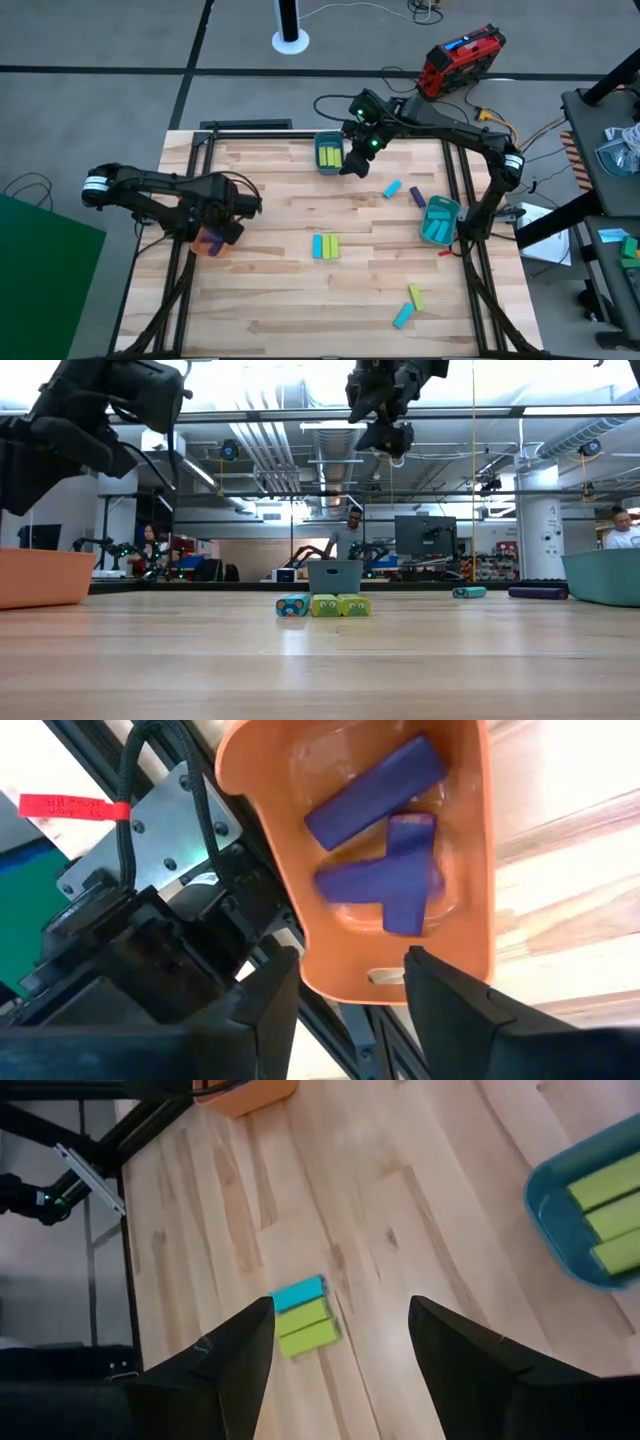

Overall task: Sort blocks
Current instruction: Put the green block into the blue bin

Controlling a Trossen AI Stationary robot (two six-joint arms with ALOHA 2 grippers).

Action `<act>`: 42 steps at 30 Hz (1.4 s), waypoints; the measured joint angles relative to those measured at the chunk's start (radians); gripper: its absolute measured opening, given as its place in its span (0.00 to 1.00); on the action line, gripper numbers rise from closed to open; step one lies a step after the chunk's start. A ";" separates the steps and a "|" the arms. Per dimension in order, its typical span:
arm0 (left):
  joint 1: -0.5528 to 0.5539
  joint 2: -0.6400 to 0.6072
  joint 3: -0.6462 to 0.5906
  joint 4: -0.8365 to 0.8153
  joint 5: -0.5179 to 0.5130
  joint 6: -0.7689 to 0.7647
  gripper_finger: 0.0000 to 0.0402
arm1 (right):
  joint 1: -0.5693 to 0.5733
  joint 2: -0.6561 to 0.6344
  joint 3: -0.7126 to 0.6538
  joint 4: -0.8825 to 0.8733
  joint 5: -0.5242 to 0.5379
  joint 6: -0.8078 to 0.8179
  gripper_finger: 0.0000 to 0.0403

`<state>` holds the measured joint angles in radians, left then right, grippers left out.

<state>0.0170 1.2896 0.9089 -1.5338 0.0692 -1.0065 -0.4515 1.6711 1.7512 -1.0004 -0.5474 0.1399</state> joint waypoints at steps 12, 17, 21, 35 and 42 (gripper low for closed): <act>-0.003 0.000 0.202 0.038 -0.087 0.049 0.39 | 0.044 0.000 -0.058 -0.025 0.043 0.169 0.54; -0.003 0.000 0.390 0.205 -0.277 0.179 0.39 | 0.114 -0.004 -0.062 -0.148 0.235 0.263 0.54; -0.001 0.000 0.474 0.400 -0.377 0.376 0.39 | 0.196 -0.019 -0.062 -0.277 0.305 0.291 0.54; 0.003 0.000 0.420 0.574 -0.498 0.542 0.39 | 0.548 -0.219 -0.106 -0.528 0.359 0.325 0.54; 0.003 0.000 0.397 0.607 -0.497 0.559 0.39 | 0.677 -0.313 -0.149 -0.527 0.376 0.584 0.54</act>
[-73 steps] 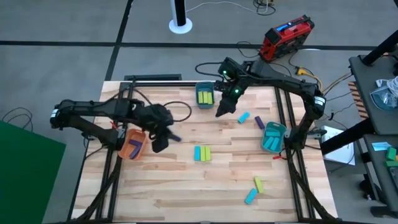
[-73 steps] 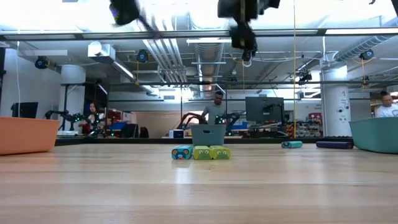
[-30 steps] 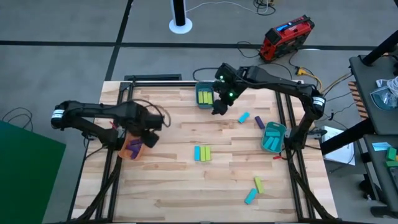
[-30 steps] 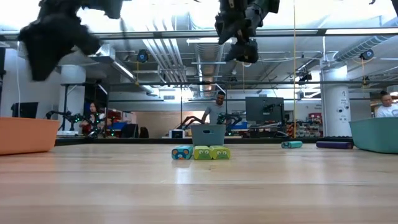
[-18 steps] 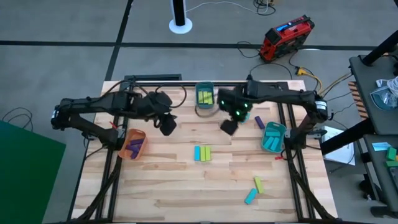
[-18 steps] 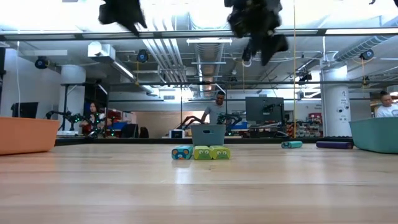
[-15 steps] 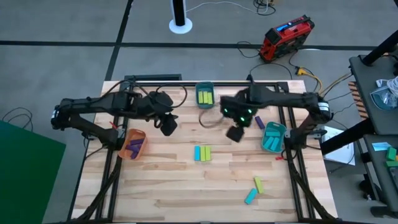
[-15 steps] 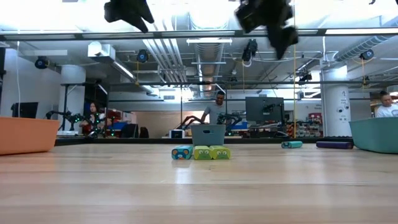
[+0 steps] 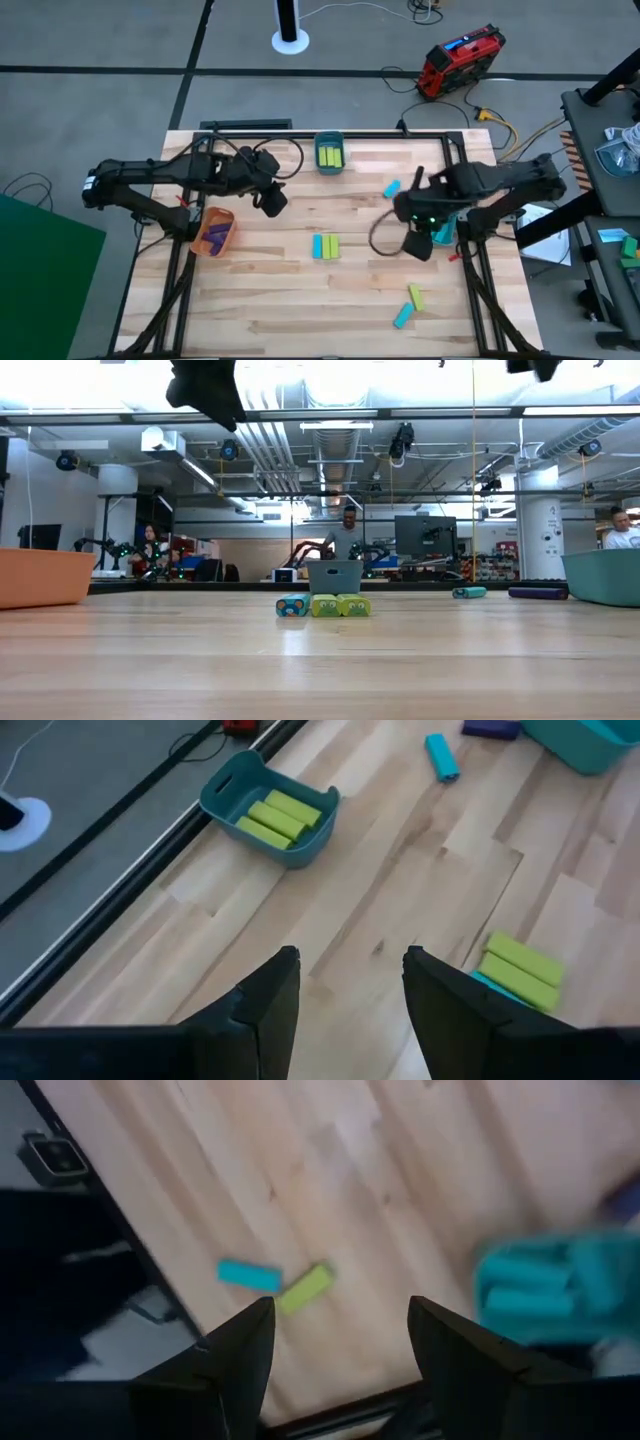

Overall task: Sort blocks
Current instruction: Put the green block into the blue bin

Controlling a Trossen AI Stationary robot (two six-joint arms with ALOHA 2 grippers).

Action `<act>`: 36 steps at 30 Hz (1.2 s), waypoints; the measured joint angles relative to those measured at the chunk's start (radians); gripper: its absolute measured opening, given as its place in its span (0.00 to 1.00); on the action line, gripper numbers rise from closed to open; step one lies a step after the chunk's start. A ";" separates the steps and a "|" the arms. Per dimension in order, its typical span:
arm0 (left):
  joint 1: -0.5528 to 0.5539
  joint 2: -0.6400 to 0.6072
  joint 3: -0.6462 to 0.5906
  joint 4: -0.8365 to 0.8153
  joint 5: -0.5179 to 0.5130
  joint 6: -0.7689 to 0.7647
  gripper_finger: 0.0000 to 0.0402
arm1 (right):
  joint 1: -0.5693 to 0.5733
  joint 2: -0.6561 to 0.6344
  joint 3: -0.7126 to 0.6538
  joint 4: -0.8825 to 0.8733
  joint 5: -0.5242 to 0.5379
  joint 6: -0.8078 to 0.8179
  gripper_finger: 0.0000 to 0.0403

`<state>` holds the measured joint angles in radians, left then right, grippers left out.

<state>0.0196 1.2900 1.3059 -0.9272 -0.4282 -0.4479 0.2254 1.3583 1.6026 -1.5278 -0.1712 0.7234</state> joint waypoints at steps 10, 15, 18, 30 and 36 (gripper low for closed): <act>0.000 0.000 0.000 0.002 0.000 0.078 0.39 | 0.250 0.001 -0.062 0.058 -0.006 0.602 0.54; 0.000 0.000 0.000 0.003 0.000 0.102 0.39 | 0.372 0.028 -0.156 0.116 0.000 0.831 0.54; 0.000 0.000 0.000 0.012 0.000 0.127 0.39 | 0.422 0.032 -0.235 0.185 -0.004 0.914 0.54; 0.000 0.000 0.006 0.032 0.109 0.197 0.39 | 0.479 0.059 -0.552 0.517 0.027 1.116 0.54; 0.000 0.001 0.006 0.101 0.105 0.238 0.39 | 0.469 0.123 -0.651 0.652 0.041 1.138 0.54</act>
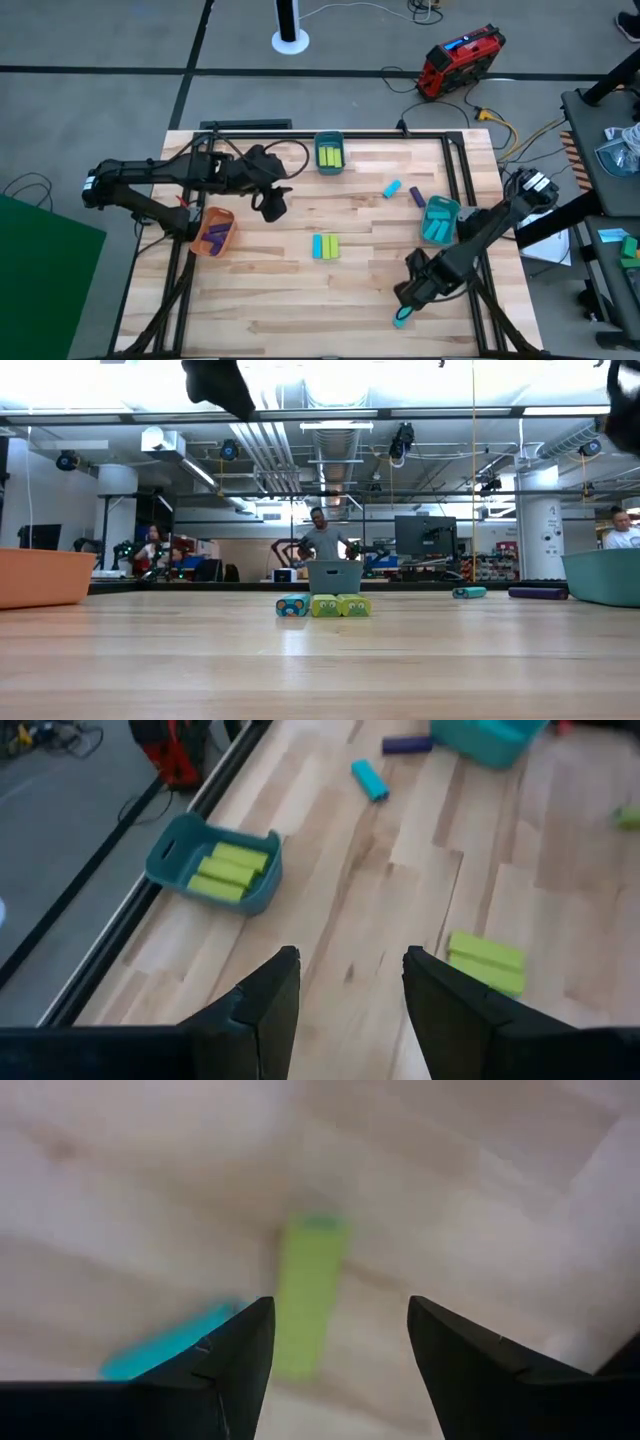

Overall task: Sort blocks
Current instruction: Put the green block into the blue bin

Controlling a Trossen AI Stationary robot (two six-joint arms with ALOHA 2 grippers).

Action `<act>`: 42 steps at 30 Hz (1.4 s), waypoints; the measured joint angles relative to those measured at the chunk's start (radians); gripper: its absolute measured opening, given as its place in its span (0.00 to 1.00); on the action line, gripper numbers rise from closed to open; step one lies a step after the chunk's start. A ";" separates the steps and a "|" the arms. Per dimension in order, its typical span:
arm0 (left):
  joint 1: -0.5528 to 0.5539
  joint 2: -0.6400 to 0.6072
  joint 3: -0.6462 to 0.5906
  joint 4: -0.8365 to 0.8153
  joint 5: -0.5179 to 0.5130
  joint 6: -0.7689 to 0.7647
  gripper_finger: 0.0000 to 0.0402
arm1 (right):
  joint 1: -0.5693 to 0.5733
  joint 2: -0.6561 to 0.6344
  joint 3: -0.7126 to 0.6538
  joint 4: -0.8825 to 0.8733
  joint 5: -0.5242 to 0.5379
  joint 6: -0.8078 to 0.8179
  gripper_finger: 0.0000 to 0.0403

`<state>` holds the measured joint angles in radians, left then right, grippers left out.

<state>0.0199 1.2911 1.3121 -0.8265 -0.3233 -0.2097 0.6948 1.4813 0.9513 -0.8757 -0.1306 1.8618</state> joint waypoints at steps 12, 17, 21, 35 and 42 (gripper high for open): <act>0.001 0.002 -0.001 0.050 -0.001 0.034 0.39 | -0.022 0.159 -0.020 0.166 -0.005 -0.038 0.54; 0.002 0.002 -0.006 0.049 -0.007 0.046 0.39 | -0.027 0.184 -0.016 0.167 -0.011 -0.028 0.54; 0.002 0.002 -0.010 0.049 -0.008 0.045 0.39 | -0.034 0.192 -0.016 0.163 -0.016 -0.055 0.47; 0.005 0.002 -0.013 0.058 -0.064 0.046 0.39 | -0.053 0.135 -0.019 0.051 0.050 -0.175 0.12; 0.005 0.002 -0.013 0.071 -0.061 0.040 0.39 | -0.121 -0.051 0.084 -0.074 0.261 -0.230 0.12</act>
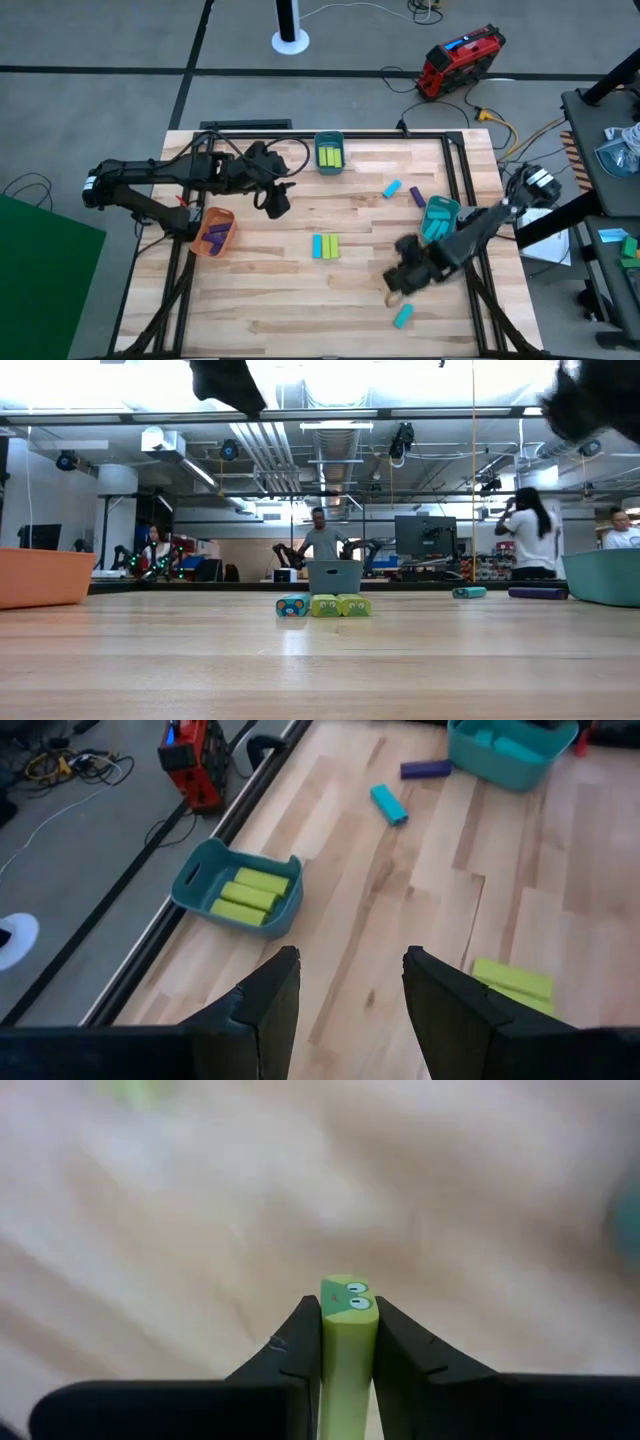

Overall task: Sort blocks
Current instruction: Put the green block into the blue bin

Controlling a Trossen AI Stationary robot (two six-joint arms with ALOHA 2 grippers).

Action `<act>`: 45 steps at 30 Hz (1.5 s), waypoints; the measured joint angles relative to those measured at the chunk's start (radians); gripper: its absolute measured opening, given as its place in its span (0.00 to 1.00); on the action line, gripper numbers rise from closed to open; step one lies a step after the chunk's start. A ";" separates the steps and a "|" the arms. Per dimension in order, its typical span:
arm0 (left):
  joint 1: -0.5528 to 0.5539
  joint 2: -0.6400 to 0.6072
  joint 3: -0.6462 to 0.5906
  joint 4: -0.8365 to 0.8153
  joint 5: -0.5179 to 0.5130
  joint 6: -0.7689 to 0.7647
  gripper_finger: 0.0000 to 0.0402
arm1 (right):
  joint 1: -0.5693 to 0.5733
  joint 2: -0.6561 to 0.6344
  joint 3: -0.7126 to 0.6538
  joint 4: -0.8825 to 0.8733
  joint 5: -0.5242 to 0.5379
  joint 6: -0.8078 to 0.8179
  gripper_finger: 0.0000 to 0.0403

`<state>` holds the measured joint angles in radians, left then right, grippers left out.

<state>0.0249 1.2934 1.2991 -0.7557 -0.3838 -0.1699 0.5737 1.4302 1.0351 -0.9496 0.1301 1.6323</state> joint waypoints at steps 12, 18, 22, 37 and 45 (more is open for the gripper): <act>0.002 0.000 0.000 0.117 0.003 -0.060 0.39 | -0.656 -0.164 0.023 0.297 0.230 -0.709 0.12; 0.004 0.000 0.000 0.155 -0.047 -0.079 0.39 | -0.972 -0.150 0.023 0.659 0.073 -1.001 0.12; 0.012 -0.001 0.000 0.175 -0.081 -0.137 0.39 | -1.088 -0.122 0.023 0.805 0.041 -1.080 0.12; 0.018 -0.001 0.000 0.187 -0.106 -0.266 0.39 | -1.134 0.178 0.087 1.022 -0.029 -1.109 0.12; 0.018 -0.001 0.000 0.187 -0.106 -0.264 0.39 | -1.130 0.367 0.212 1.005 -0.091 -1.060 0.12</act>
<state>0.0433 1.2926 1.2987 -0.5686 -0.4900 -0.4338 -0.5560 1.7967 1.2468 0.0555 0.0392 0.5718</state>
